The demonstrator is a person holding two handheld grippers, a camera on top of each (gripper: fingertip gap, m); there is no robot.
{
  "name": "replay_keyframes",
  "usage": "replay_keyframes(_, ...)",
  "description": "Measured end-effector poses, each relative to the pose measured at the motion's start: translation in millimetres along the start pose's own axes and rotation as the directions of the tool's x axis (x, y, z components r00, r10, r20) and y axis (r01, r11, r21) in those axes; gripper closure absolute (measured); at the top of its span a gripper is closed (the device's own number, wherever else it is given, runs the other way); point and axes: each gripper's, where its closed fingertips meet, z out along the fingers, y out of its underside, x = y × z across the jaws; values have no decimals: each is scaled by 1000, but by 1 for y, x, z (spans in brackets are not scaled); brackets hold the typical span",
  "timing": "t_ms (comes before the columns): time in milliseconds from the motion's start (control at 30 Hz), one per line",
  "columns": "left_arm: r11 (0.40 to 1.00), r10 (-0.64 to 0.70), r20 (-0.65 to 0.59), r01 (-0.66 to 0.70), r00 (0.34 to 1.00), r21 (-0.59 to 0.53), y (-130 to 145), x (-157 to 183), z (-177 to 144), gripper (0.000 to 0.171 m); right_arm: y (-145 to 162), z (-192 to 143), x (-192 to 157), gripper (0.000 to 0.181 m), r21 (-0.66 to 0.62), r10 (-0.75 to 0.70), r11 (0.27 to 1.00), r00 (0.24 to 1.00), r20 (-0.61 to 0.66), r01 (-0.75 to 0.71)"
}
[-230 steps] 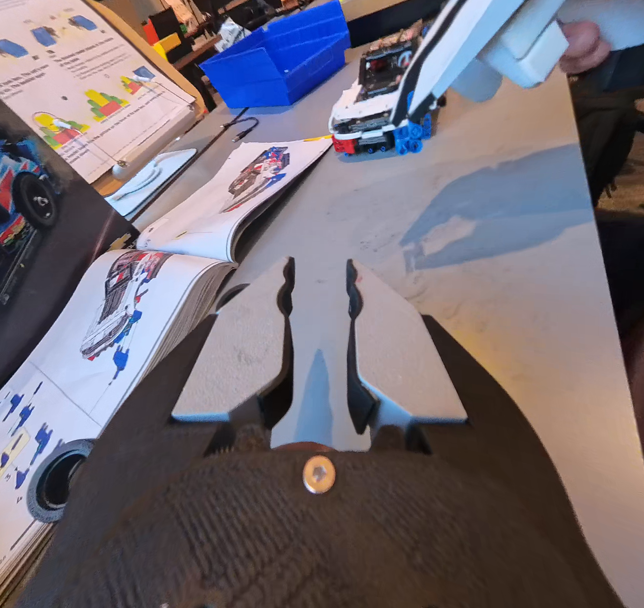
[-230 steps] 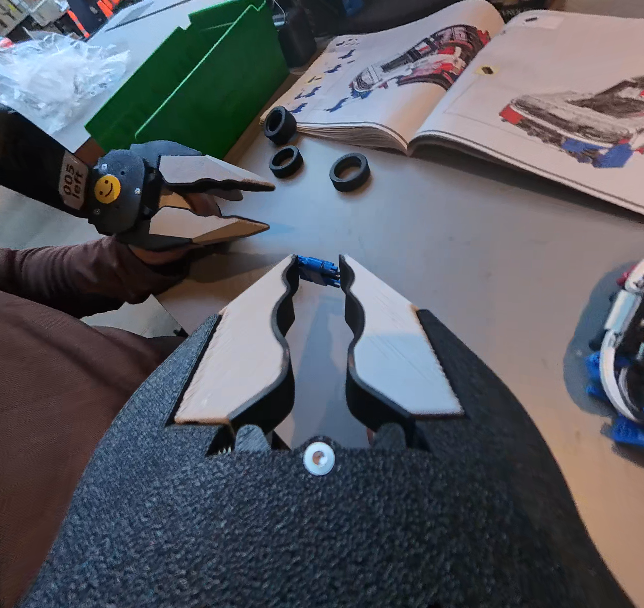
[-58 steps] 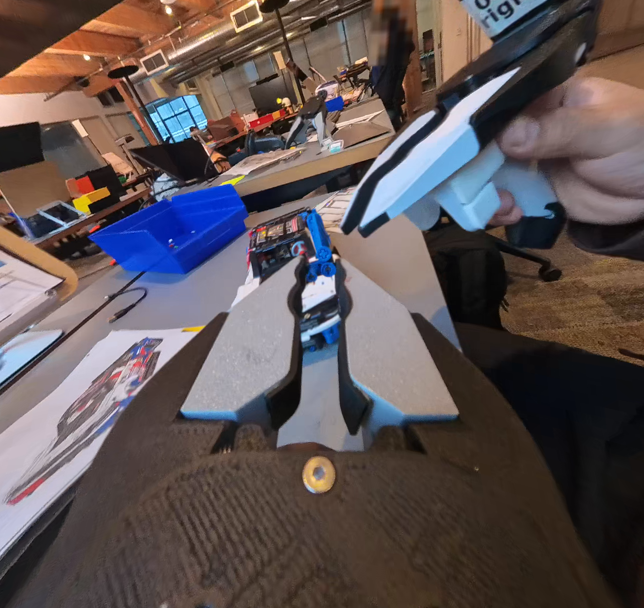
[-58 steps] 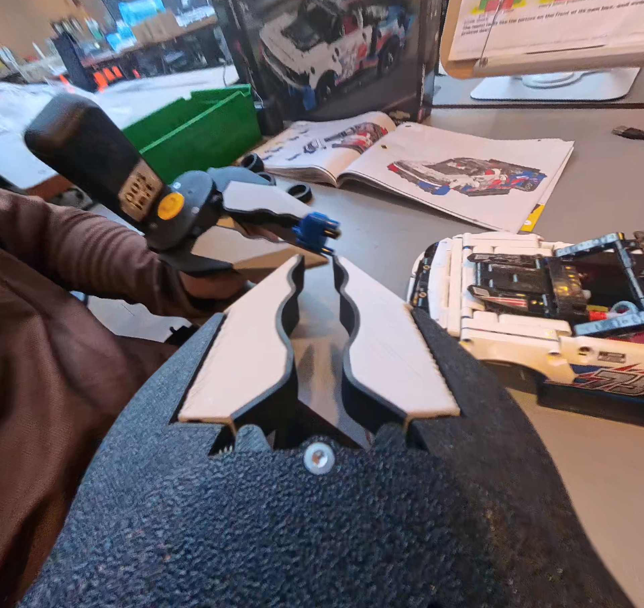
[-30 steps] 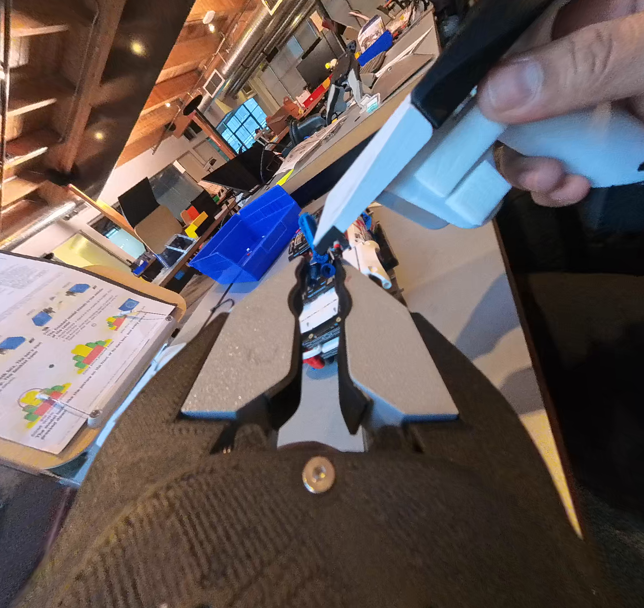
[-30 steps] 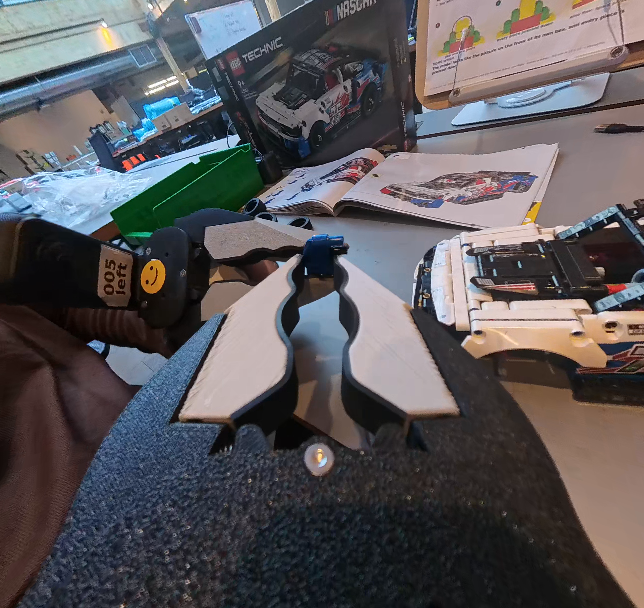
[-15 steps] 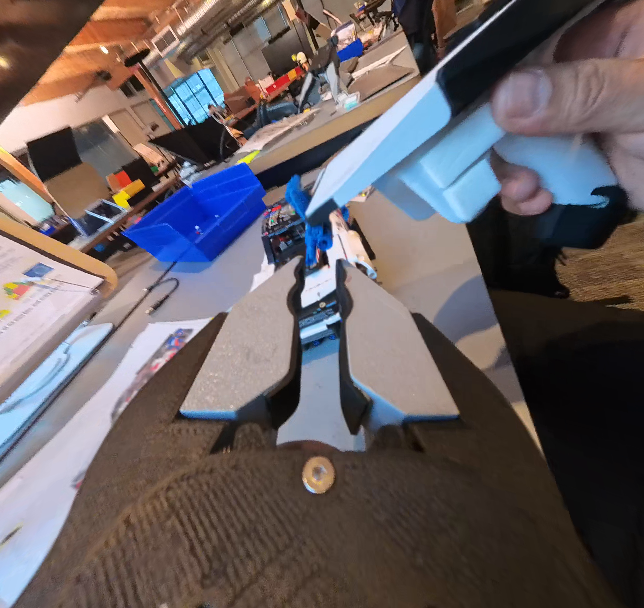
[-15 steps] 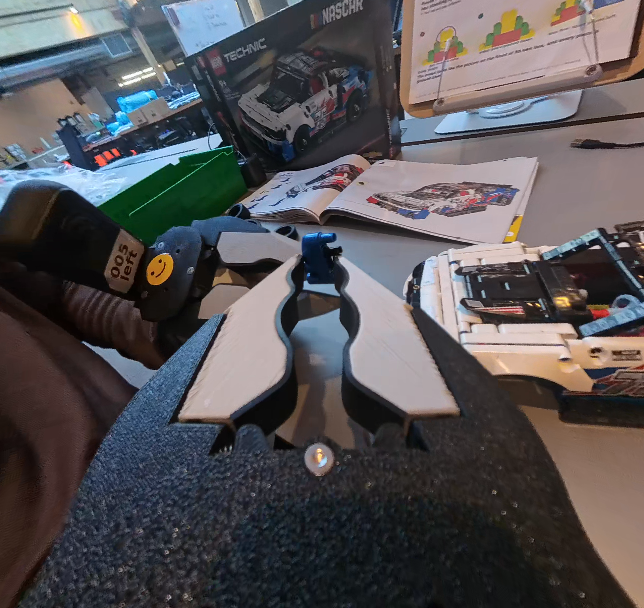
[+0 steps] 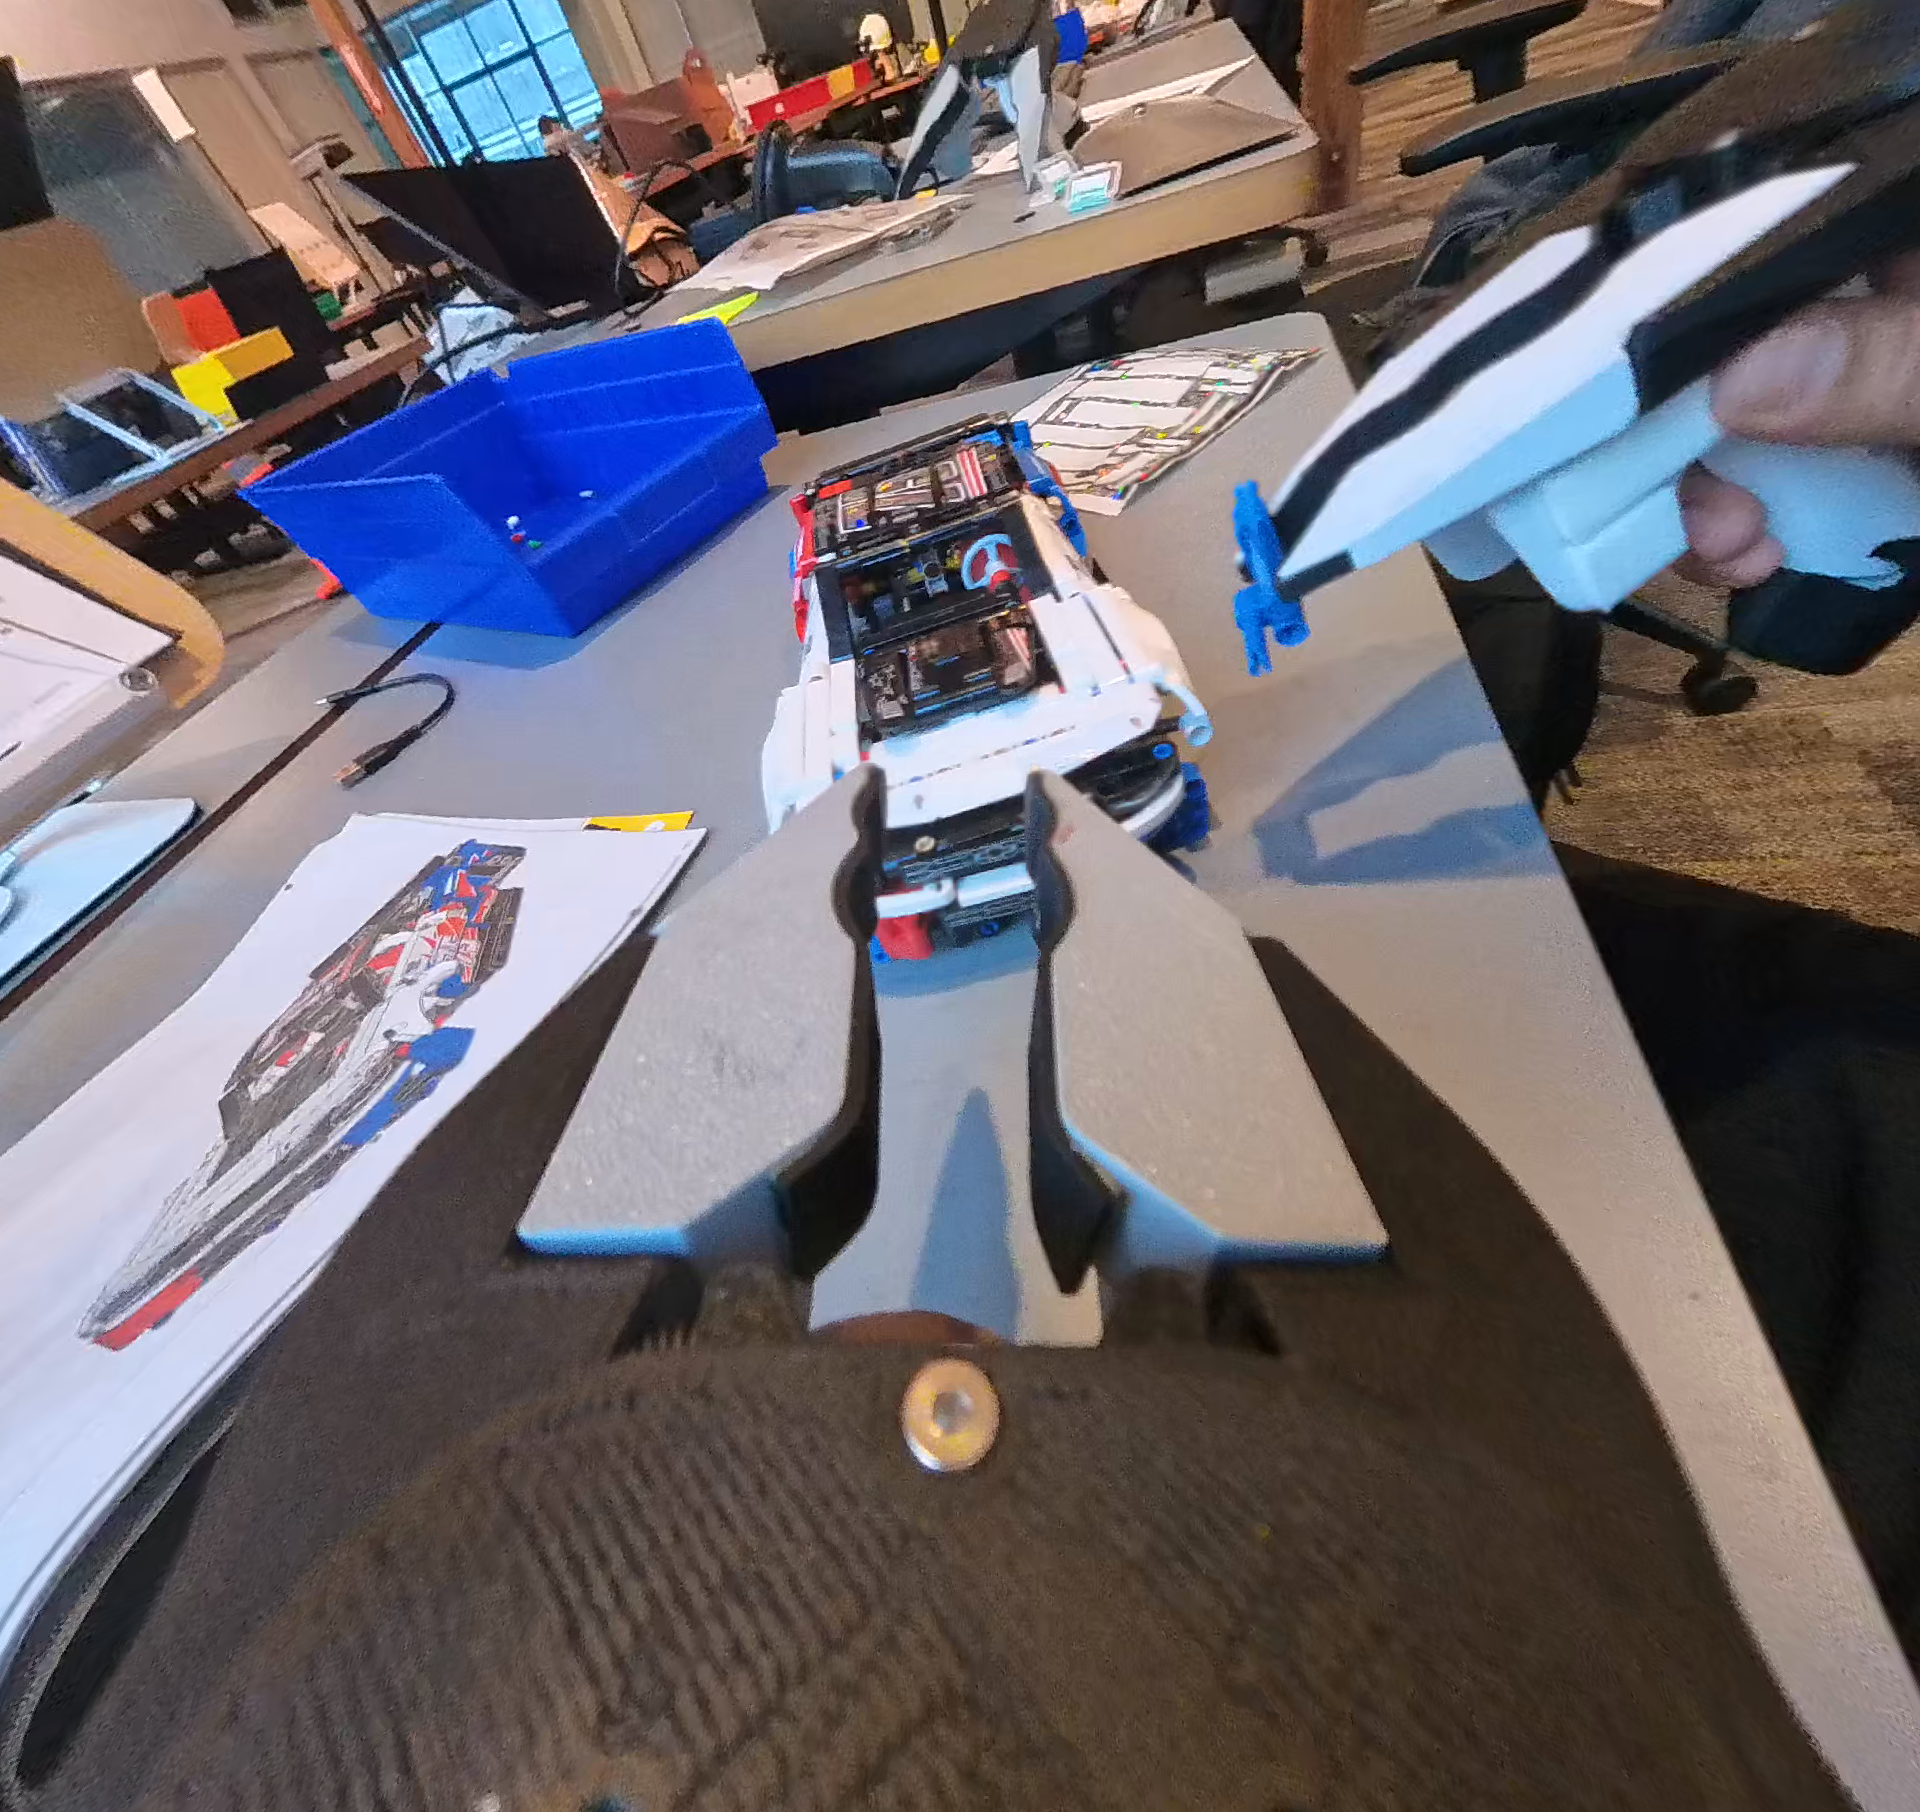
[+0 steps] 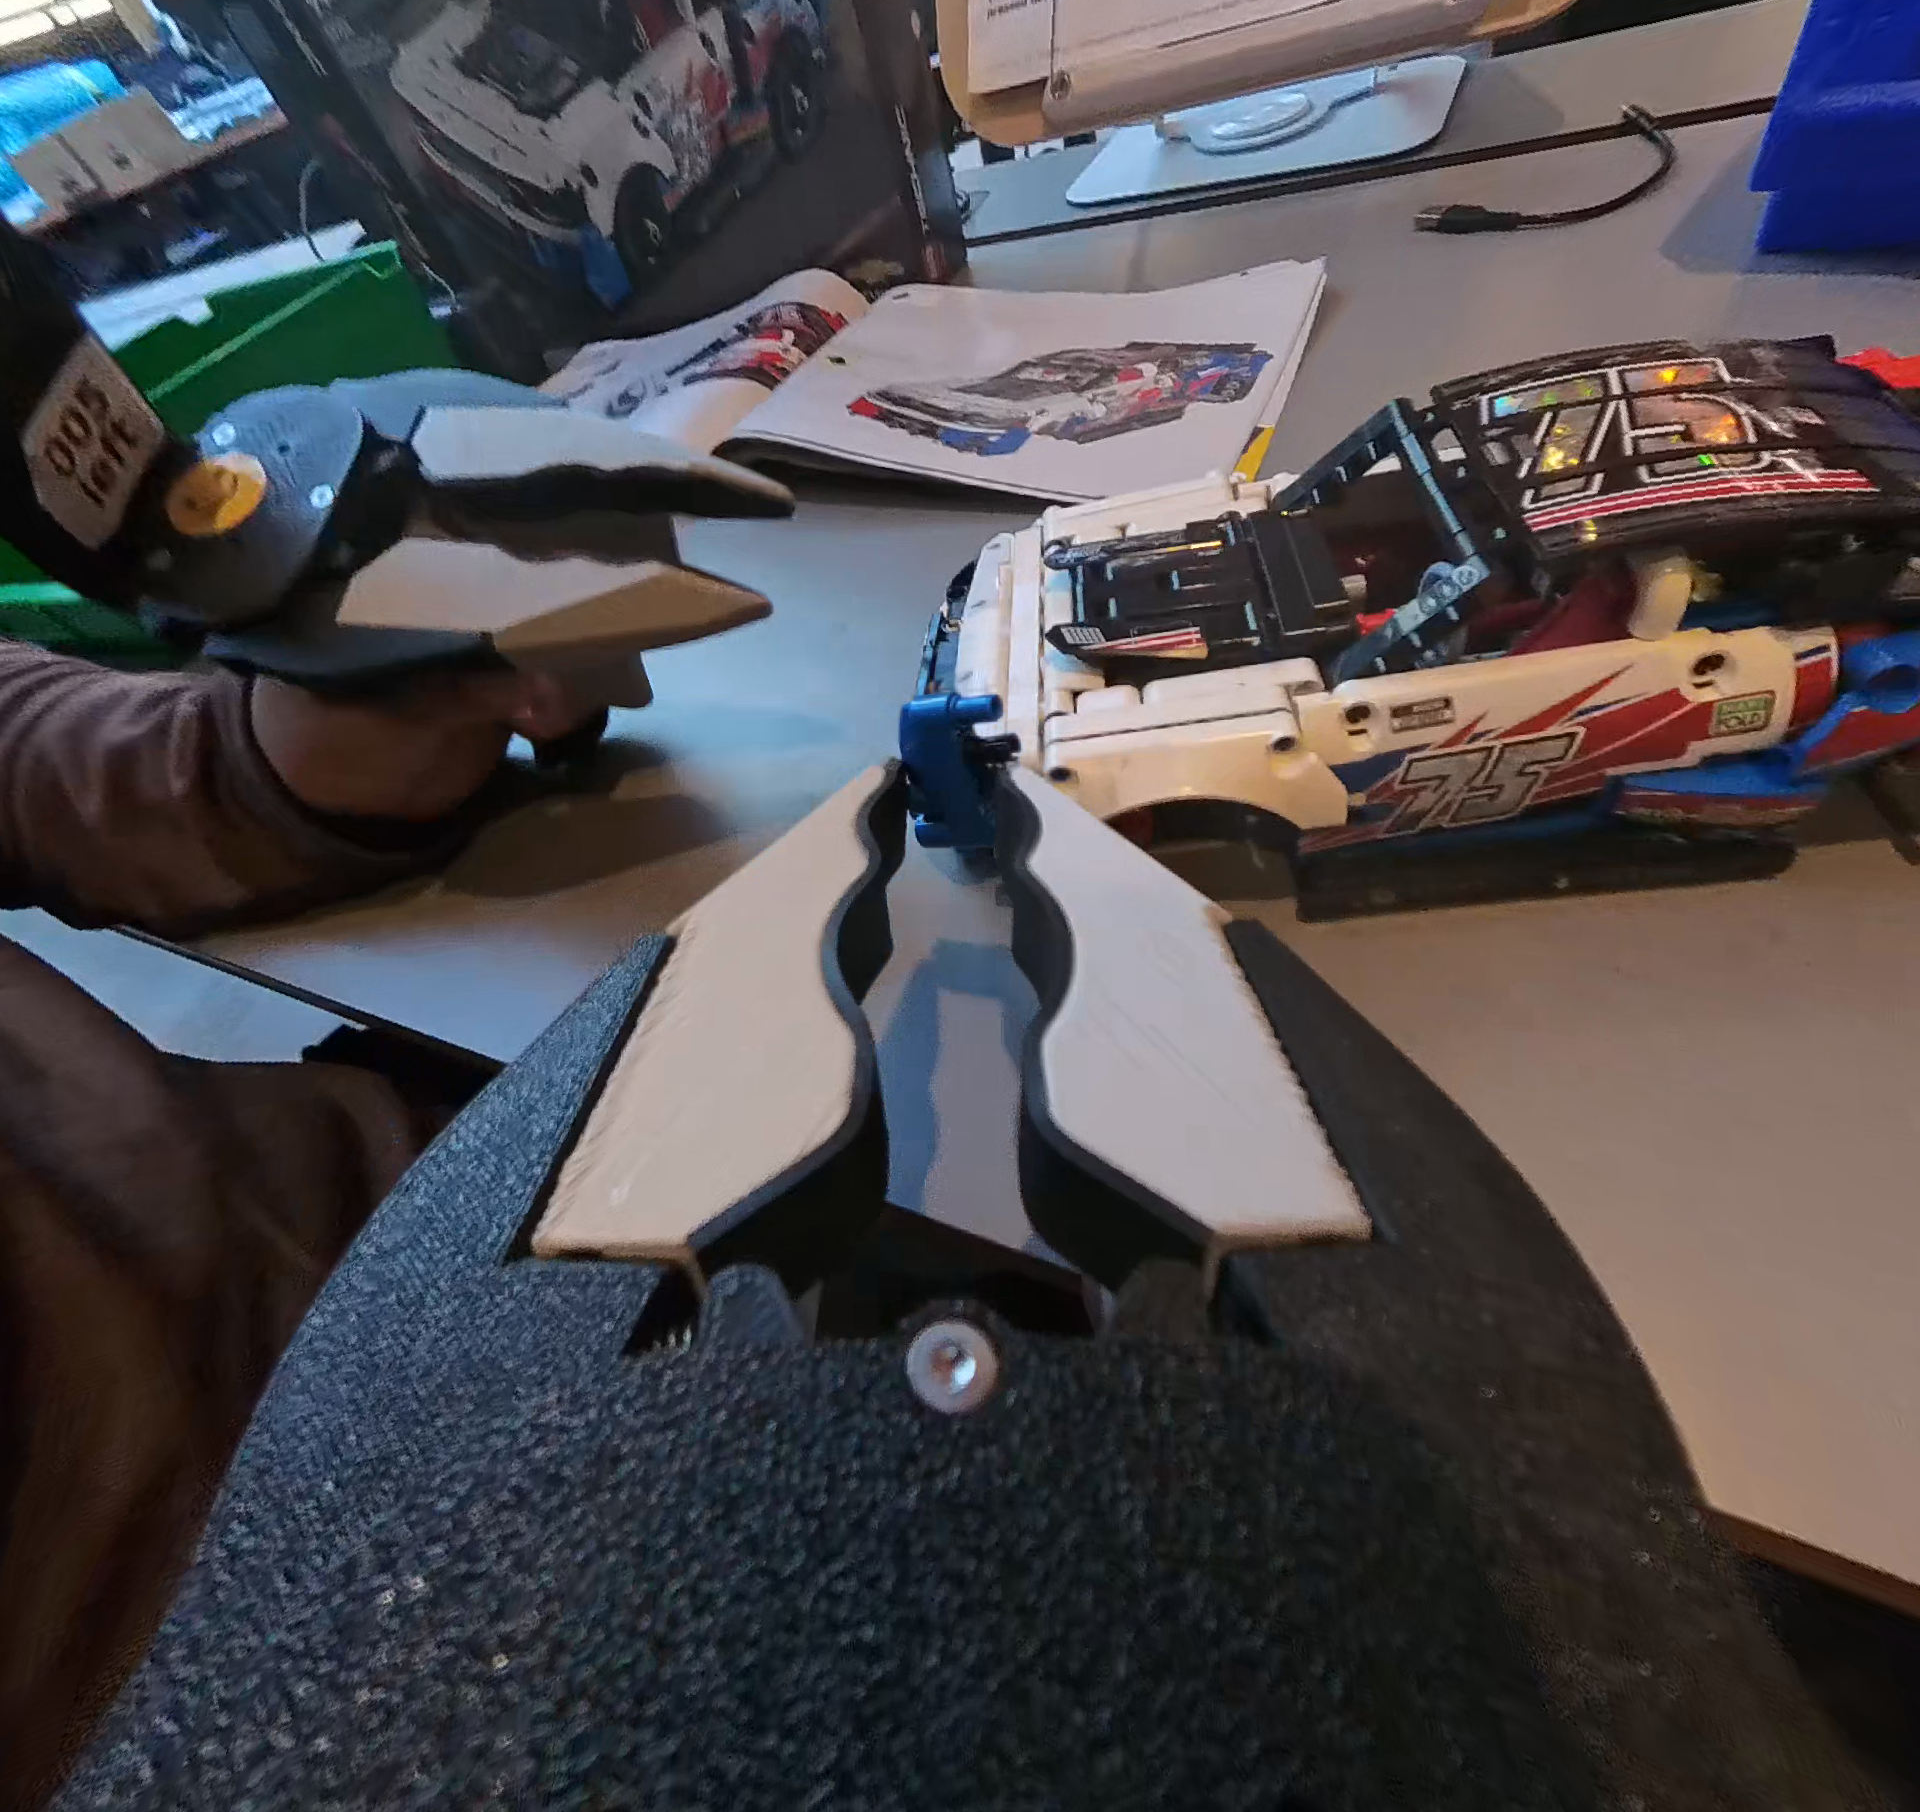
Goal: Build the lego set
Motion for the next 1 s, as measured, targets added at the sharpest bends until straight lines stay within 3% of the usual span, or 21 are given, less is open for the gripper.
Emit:
replay_keyframes(267,999,-36,46,36,998,-10,7,-25,-2,149,19,12,-4,165,-52,6,999,999,54,-3)
replay_keyframes(500,976,-214,4,214,977,-46,24,-68,6,146,35,18,-1,165,-103,-13,995,999,38,17)
replay_keyframes(667,966,-254,-237,234,938,-111,25,-48,23,120,36,20,-8,165,-85,-80,993,995,60,85)
replay_keyframes(767,961,-264,-366,212,892,-176,28,-33,31,112,35,20,-11,164,-67,-10,998,995,100,17)
replay_keyframes(1000,939,-267,-453,125,851,-319,47,-16,41,95,27,12,-7,165,-17,195,981,964,179,-195)
